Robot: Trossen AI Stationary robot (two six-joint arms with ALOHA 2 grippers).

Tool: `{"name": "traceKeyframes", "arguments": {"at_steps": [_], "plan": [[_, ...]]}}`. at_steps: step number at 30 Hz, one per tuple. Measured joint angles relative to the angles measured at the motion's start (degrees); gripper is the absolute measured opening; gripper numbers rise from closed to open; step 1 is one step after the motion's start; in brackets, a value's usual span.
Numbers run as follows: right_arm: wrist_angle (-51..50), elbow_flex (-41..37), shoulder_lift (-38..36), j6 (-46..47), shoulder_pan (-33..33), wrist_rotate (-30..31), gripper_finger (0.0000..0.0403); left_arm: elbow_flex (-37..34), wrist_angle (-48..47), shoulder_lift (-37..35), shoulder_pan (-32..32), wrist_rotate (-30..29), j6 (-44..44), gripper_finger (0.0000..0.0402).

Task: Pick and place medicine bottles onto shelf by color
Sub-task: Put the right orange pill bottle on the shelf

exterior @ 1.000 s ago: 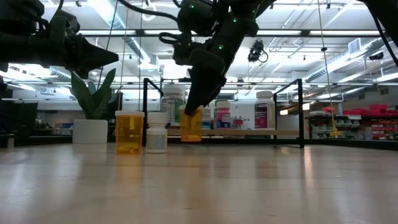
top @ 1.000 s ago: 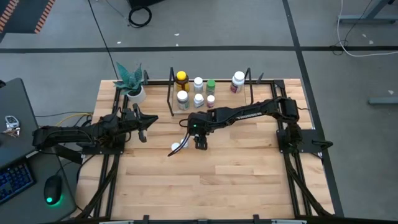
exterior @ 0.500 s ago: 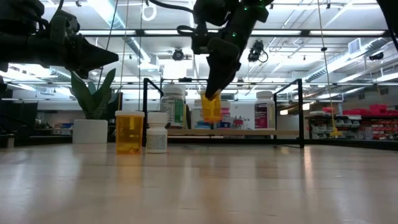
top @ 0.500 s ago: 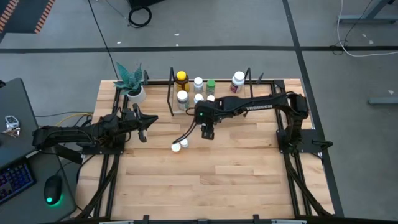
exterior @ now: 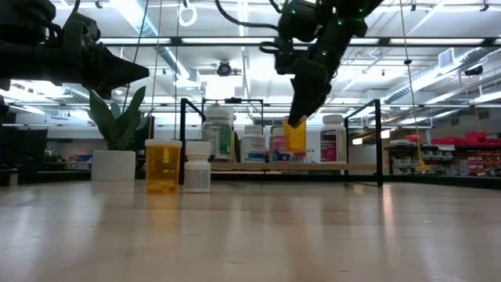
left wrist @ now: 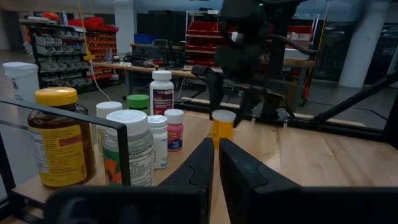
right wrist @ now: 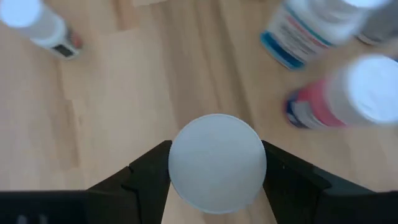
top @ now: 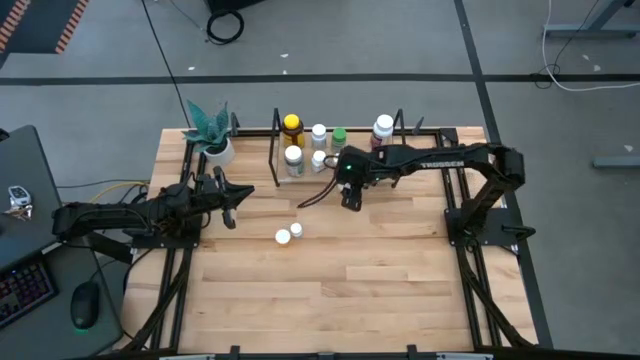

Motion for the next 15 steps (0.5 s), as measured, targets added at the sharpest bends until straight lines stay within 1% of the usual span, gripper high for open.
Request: {"name": "traceKeyframes", "arguments": {"at_steps": [7, 15], "plan": [[-0.04, -2.52, -2.37, 0.92, -6.26, 2.94, 0.0231, -0.01, 0.00, 0.00, 0.00, -0.02, 0.00, 0.0036], [1.56, -2.54, -2.13, -0.39, -14.65, 2.97, 0.0231, -0.02, 0.00, 0.00, 0.00, 0.00, 0.00, 0.0038]]}}
